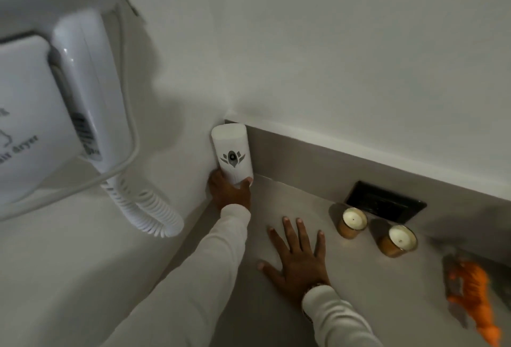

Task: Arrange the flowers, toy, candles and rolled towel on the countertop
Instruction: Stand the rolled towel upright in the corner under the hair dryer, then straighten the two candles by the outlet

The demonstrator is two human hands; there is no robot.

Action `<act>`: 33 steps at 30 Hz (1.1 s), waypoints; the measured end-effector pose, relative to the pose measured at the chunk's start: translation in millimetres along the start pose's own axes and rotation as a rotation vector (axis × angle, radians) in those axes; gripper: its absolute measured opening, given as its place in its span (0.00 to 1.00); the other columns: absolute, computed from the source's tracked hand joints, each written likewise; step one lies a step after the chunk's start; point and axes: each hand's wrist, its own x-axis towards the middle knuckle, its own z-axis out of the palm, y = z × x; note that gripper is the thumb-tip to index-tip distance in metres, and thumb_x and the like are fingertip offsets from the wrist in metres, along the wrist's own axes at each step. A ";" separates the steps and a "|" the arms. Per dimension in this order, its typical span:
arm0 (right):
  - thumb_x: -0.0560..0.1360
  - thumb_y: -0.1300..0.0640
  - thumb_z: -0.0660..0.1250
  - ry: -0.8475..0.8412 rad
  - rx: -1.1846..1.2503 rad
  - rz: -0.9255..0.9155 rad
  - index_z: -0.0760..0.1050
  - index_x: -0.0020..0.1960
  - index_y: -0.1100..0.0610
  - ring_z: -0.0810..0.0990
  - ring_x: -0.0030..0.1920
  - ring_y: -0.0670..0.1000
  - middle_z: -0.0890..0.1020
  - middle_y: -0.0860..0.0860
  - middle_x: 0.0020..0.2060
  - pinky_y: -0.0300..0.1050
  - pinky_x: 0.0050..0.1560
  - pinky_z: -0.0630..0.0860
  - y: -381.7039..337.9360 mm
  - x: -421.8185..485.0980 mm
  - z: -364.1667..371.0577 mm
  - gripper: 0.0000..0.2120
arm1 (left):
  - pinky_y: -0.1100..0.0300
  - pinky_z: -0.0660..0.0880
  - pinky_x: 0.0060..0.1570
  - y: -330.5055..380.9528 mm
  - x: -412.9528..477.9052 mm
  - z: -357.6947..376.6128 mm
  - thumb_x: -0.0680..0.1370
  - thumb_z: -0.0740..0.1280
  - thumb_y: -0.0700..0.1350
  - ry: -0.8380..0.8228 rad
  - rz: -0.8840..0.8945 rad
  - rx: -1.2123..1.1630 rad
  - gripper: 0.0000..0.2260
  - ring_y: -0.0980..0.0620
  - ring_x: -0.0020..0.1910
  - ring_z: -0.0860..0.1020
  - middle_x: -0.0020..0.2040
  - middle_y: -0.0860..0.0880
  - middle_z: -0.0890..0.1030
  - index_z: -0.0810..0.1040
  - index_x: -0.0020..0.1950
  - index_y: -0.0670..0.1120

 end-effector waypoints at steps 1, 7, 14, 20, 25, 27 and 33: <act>0.72 0.24 0.38 0.007 0.019 -0.014 0.35 0.77 0.37 0.30 0.78 0.54 0.32 0.44 0.77 0.66 0.71 0.26 0.8 -3.6 -2.6 0.37 | 0.48 0.67 0.65 0.0 -3.4 -2.1 0.64 0.78 0.44 -0.005 -0.010 0.015 0.36 0.36 0.65 0.69 0.66 0.33 0.71 0.67 0.66 0.35; 0.74 0.50 0.71 0.463 0.610 0.248 0.74 0.68 0.53 0.68 0.72 0.55 0.73 0.53 0.71 0.45 0.73 0.61 23.2 -63.7 -14.0 0.23 | 0.53 0.74 0.54 -1.2 -81.3 7.8 0.67 0.70 0.33 -0.180 0.096 -0.091 0.19 0.37 0.49 0.78 0.52 0.33 0.78 0.73 0.56 0.35; 0.72 0.58 0.74 0.870 1.015 0.930 0.70 0.62 0.51 0.79 0.44 0.47 0.80 0.49 0.47 0.49 0.57 0.77 74.3 -77.6 -42.9 0.22 | 0.48 0.67 0.69 18.1 -182.0 43.5 0.68 0.74 0.43 -0.769 0.405 0.012 0.33 0.43 0.68 0.69 0.69 0.42 0.71 0.65 0.71 0.45; 0.72 0.60 0.74 0.806 0.923 0.928 0.71 0.67 0.58 0.79 0.60 0.62 0.81 0.59 0.60 0.52 0.62 0.74 109.4 -51.3 -58.8 0.25 | 0.49 0.70 0.65 42.1 -188.3 72.6 0.68 0.74 0.39 -0.657 0.430 0.034 0.26 0.39 0.63 0.73 0.63 0.40 0.76 0.72 0.64 0.42; 0.75 0.60 0.70 0.780 0.873 0.947 0.69 0.69 0.55 0.78 0.60 0.64 0.82 0.59 0.59 0.53 0.59 0.74 117.4 -40.2 -67.3 0.24 | 0.45 0.74 0.59 38.7 -180.7 84.2 0.67 0.75 0.40 -0.585 0.443 0.031 0.23 0.38 0.58 0.76 0.58 0.40 0.80 0.75 0.61 0.42; 0.76 0.60 0.68 0.771 0.858 0.949 0.67 0.71 0.54 0.79 0.59 0.65 0.82 0.60 0.59 0.53 0.58 0.74 116.9 -40.0 -70.7 0.24 | 0.45 0.75 0.58 41.1 -177.6 86.1 0.67 0.75 0.39 -0.575 0.417 0.032 0.22 0.37 0.56 0.77 0.56 0.39 0.80 0.75 0.60 0.42; 0.74 0.60 0.69 0.719 1.030 0.911 0.55 0.78 0.52 0.76 0.64 0.65 0.77 0.60 0.67 0.55 0.64 0.74 92.0 -61.4 -85.8 0.37 | 0.45 0.70 0.65 50.0 -173.2 69.9 0.67 0.75 0.40 -0.674 0.324 0.032 0.28 0.38 0.64 0.73 0.63 0.39 0.75 0.71 0.65 0.42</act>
